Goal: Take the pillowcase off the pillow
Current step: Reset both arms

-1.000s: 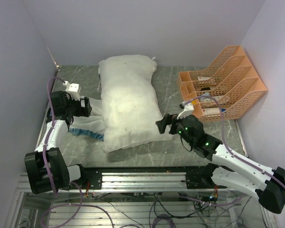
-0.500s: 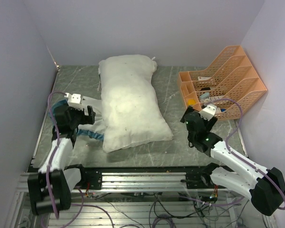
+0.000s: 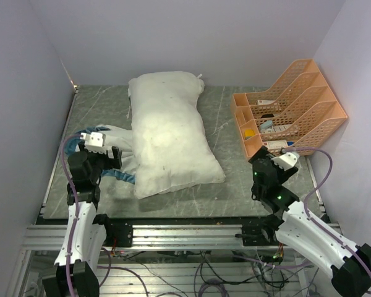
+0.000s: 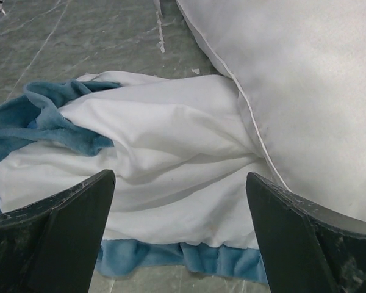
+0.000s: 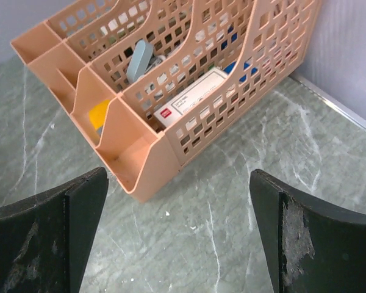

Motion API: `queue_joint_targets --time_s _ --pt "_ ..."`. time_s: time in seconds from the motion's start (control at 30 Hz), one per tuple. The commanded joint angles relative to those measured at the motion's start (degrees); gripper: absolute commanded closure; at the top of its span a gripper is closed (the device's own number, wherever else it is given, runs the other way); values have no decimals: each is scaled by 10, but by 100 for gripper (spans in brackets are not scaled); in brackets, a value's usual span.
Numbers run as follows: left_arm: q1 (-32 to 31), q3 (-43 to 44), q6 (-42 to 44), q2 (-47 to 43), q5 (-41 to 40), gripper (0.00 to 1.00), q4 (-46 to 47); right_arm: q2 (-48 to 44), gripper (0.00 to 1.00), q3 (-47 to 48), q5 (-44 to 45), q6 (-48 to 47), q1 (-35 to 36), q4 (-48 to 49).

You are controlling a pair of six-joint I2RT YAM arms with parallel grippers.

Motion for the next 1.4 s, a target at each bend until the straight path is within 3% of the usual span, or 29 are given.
queue_joint_targets --time_s 0.0,0.1,0.27,0.37,0.47,0.57,0.77,0.9,0.97,1.03,1.1,1.23,1.37 --pt "-2 -26 27 -18 34 0 -14 -16 0 4 59 -2 -3 -3" --pt "0 -52 48 -11 55 0 0 -11 0 2 74 21 -3 -15" --pt "0 -45 35 38 23 0 21 19 0 11 103 45 -3 -37" --pt "0 -45 27 39 5 1 23 51 0 13 95 -40 -3 7" --pt "0 -53 7 17 -33 5 23 90 0 22 54 -98 -3 26" --pt "0 -63 -4 -19 -52 0 17 130 0 40 36 -89 -3 5" --pt "0 -123 -9 -124 -16 0 47 175 0 62 23 -78 -5 -24" --pt "0 -121 -29 -151 -72 0 27 133 0 36 32 -71 -6 3" --pt "0 -116 -17 -139 -50 0 23 102 0 16 59 -35 -7 9" --pt "0 -153 -26 -127 -66 0 94 67 0 -3 108 13 -9 -3" --pt "-2 -157 -23 -118 -72 0 98 18 0 -24 125 28 -10 4" --pt "-3 -159 -36 -168 -93 1 56 -60 0 -89 103 -123 -11 159" --pt "-4 -161 -40 -179 -105 1 47 -71 0 -93 121 -116 -18 151"
